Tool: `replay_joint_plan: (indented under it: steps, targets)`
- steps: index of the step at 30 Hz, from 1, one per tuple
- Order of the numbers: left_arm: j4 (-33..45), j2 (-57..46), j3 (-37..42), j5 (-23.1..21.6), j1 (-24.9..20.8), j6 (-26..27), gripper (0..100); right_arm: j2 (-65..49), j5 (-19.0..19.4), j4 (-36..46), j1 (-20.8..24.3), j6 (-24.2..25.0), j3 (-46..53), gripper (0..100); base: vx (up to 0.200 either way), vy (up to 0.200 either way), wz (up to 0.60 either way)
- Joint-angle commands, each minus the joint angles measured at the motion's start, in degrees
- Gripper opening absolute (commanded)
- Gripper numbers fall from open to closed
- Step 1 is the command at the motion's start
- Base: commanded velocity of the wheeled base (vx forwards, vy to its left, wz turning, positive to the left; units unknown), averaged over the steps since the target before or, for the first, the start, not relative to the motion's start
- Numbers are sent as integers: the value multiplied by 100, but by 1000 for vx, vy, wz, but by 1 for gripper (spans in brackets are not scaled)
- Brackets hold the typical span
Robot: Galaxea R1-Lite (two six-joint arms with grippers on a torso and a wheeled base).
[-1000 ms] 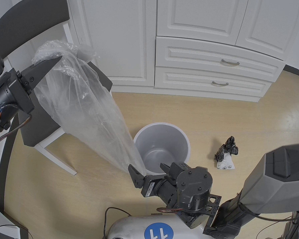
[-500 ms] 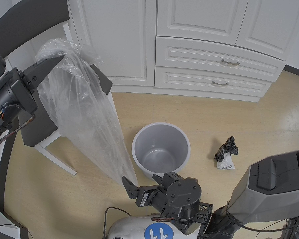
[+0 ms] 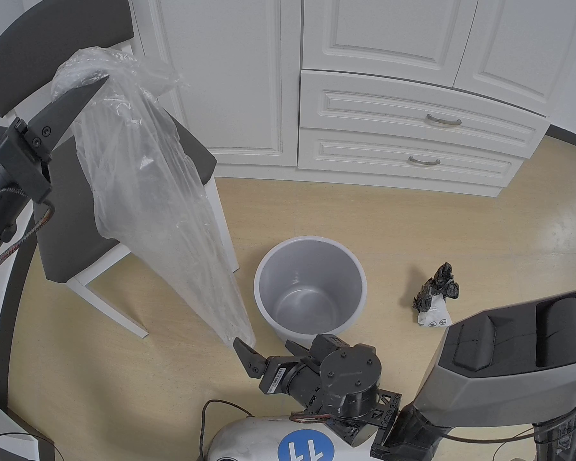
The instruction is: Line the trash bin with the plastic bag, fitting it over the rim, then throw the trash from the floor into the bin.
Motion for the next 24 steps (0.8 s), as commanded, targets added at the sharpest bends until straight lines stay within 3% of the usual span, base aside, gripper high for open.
replay_joint_plan:
  steps: [1,12,19,24]
  targets:
    - [-17,-20,19,-89,8,-19,0,-5,-6,-294,-104,-42,-1,100,0,0,0]
    - [-237,-55,107,-98,8,-28,0,-444,-59,-628,-324,-455,8,100,0,0,0]
    - [-316,-37,107,-98,-97,-90,0,-664,-85,-628,-113,-464,69,100,0,0,0]
    - [-694,33,98,-106,-141,-503,0,-1217,-173,-628,133,-569,254,100,0,0,0]
